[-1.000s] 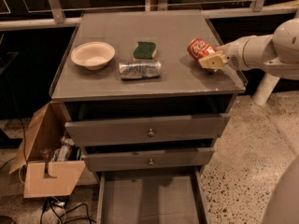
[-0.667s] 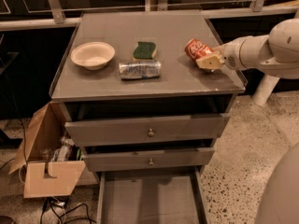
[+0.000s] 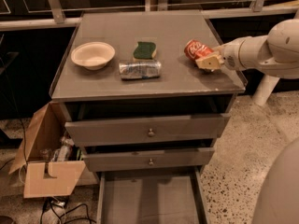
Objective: Pick coke can from bottom drawer and place on counter
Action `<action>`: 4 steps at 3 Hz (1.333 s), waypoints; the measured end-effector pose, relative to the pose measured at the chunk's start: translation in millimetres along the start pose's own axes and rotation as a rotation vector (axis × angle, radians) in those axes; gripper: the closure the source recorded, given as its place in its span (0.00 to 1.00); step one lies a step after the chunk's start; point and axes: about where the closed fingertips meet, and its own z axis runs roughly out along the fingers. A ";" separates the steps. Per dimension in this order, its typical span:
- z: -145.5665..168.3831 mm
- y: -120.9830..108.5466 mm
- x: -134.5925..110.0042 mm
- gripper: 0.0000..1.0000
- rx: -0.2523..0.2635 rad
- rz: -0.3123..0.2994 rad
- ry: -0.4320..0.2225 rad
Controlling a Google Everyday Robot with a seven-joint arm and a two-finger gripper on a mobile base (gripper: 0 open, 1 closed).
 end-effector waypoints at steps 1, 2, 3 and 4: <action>0.0 0.0 0.0 0.59 0.000 0.000 0.000; 0.0 0.0 0.0 0.28 0.000 0.000 0.000; 0.1 0.1 -0.1 0.05 0.000 0.000 0.000; 0.1 0.1 -0.1 0.00 0.000 0.000 0.000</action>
Offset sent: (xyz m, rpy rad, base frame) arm 0.0000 0.0000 0.0000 0.0000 0.0000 0.0000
